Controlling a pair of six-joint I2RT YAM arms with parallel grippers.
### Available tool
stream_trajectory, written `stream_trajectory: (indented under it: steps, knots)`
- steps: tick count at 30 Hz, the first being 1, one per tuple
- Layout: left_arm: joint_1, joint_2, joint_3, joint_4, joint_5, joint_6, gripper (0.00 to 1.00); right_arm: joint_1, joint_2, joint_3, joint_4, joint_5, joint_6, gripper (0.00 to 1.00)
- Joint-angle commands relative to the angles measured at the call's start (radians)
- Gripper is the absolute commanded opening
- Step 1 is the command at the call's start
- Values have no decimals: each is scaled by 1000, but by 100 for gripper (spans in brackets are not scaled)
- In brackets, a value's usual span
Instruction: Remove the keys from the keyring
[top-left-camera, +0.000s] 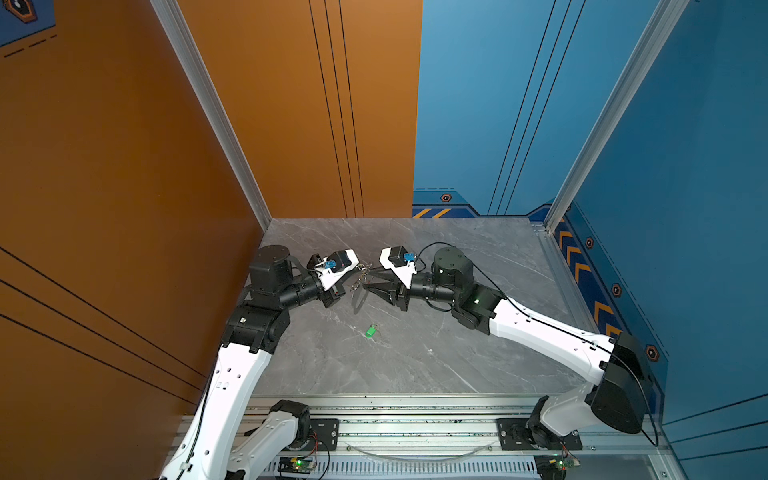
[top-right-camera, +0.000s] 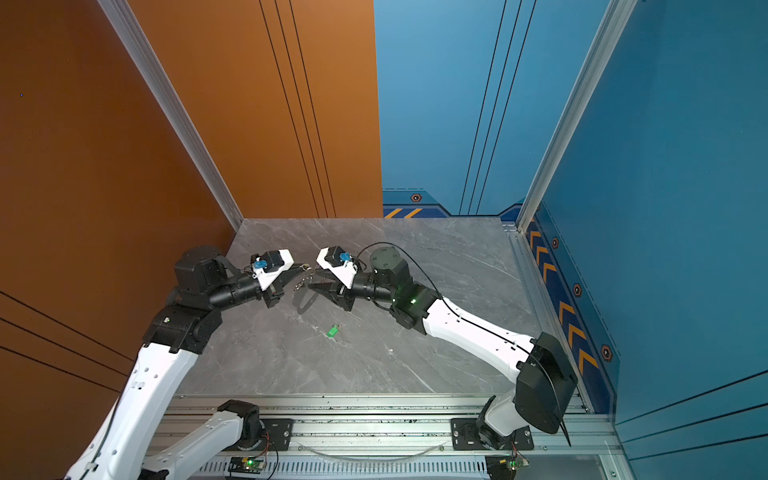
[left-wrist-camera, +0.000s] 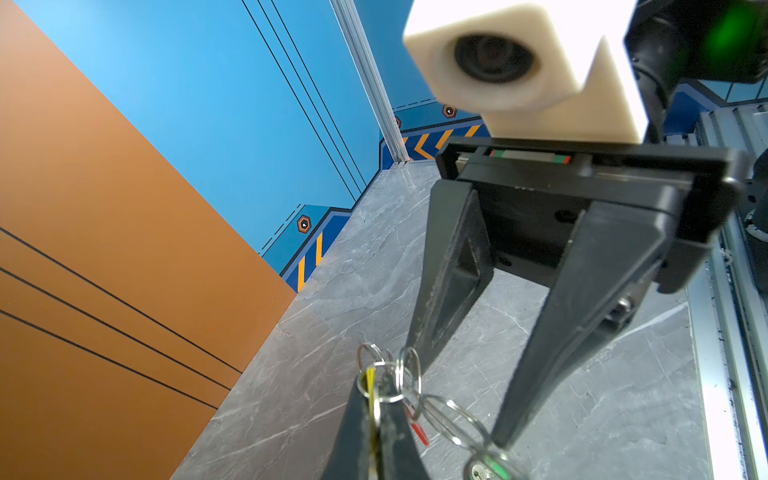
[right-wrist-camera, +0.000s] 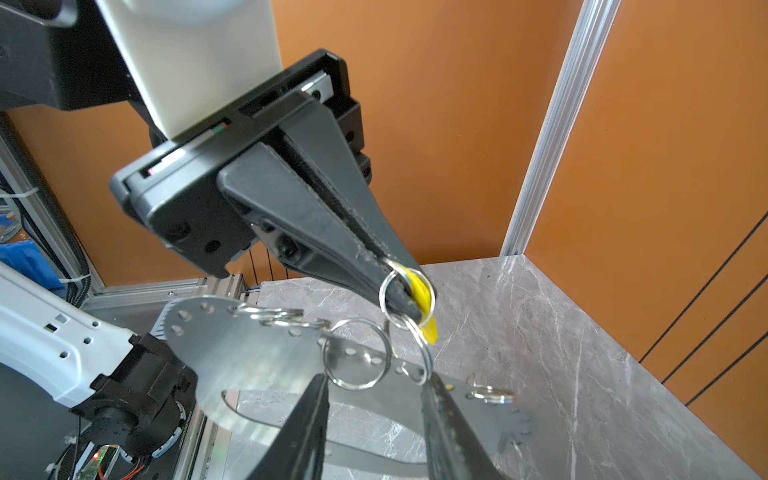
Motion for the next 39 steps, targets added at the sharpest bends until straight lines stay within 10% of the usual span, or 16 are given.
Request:
stream_trajectory:
  steps: [1,39]
  knots:
    - [1,1,36,22,15,0,0,-6,-38,-2,41,-17,36,39]
    - [12,-10,28,-1,26,36,0,-89,16,57,15,-74,61,28]
